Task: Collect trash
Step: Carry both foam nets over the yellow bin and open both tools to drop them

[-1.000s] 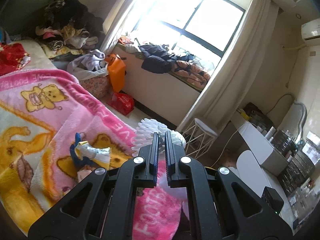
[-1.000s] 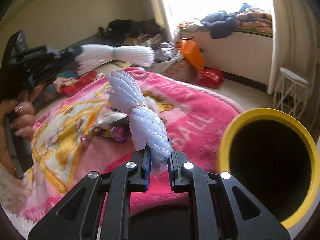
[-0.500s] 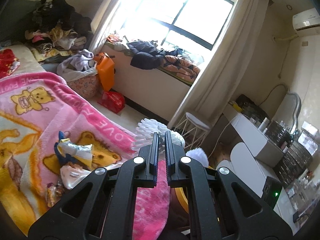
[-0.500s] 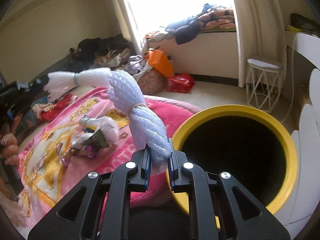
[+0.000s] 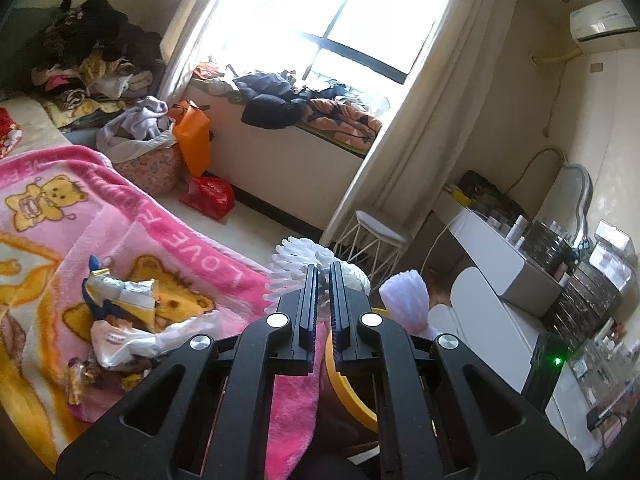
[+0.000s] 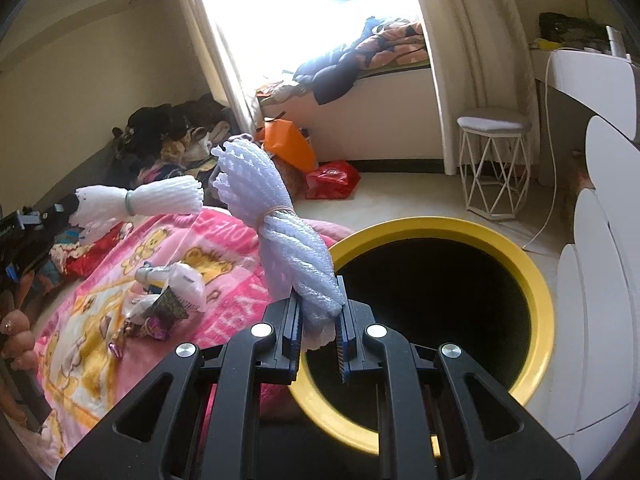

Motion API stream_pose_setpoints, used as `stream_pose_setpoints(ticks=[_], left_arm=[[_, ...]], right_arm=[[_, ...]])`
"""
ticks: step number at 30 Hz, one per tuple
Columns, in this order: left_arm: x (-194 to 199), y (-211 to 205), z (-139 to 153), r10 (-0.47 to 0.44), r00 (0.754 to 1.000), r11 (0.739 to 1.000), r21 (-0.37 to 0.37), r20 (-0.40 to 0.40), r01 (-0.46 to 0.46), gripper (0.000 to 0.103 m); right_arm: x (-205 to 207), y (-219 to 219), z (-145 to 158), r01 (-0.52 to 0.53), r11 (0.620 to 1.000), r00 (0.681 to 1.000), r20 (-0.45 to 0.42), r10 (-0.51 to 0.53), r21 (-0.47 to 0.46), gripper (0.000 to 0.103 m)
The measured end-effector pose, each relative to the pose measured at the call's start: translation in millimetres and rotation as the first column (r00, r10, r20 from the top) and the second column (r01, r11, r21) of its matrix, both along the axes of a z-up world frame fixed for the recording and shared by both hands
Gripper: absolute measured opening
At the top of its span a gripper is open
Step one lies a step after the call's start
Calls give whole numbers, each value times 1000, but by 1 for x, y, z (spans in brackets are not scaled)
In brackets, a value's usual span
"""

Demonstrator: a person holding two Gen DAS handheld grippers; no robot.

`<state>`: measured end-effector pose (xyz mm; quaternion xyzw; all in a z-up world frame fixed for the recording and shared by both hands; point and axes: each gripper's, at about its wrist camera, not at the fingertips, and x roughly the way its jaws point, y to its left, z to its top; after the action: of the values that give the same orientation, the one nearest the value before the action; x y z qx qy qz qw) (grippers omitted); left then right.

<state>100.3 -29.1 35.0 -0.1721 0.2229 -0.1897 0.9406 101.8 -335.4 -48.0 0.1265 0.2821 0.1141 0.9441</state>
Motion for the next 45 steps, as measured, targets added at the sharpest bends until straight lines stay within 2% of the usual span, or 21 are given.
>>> stream_pose_setpoints(ticks=[27, 45], left_arm=[[0, -59, -10, -108, 994, 992, 61, -6, 108, 3], [8, -95, -34, -167, 984, 982, 83, -55, 172, 3]], right_arm=[[-8, -39, -3, 122, 991, 992, 9, -123, 46, 14], [-3, -64, -23, 215, 975, 976, -52, -212, 57, 14]])
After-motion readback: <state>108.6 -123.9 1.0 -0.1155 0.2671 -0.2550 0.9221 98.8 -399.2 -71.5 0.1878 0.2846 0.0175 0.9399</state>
